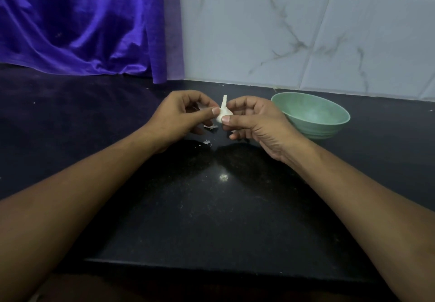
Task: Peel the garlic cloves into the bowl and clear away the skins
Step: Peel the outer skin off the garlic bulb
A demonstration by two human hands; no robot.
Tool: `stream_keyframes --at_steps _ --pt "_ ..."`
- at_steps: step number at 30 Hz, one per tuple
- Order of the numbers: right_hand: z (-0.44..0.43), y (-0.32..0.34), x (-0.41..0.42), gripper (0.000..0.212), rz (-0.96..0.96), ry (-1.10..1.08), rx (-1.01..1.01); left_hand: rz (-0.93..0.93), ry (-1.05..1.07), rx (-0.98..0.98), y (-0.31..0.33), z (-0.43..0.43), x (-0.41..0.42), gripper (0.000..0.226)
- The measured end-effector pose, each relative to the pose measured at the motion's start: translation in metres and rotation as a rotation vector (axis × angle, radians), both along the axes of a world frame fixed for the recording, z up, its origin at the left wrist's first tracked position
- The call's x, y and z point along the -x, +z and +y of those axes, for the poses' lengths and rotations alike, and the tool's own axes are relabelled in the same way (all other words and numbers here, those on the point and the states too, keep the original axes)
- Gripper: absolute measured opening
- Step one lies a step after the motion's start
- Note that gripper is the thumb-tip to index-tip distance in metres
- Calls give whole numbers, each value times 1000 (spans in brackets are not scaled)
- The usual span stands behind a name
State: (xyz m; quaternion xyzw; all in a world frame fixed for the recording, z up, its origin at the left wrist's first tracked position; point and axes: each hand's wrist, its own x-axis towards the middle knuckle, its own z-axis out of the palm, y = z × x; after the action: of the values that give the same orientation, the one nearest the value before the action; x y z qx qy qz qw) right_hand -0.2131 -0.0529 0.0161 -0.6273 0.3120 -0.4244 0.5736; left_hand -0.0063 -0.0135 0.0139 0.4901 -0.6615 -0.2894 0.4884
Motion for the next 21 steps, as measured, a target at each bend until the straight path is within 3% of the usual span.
stream_keyframes --at_steps 11,21 --pt "1 -6 -5 29 143 -91 228 -157 96 70 5 2 2 6" --pt "6 -7 -8 25 147 -77 215 -132 206 51 4 2 8 8"
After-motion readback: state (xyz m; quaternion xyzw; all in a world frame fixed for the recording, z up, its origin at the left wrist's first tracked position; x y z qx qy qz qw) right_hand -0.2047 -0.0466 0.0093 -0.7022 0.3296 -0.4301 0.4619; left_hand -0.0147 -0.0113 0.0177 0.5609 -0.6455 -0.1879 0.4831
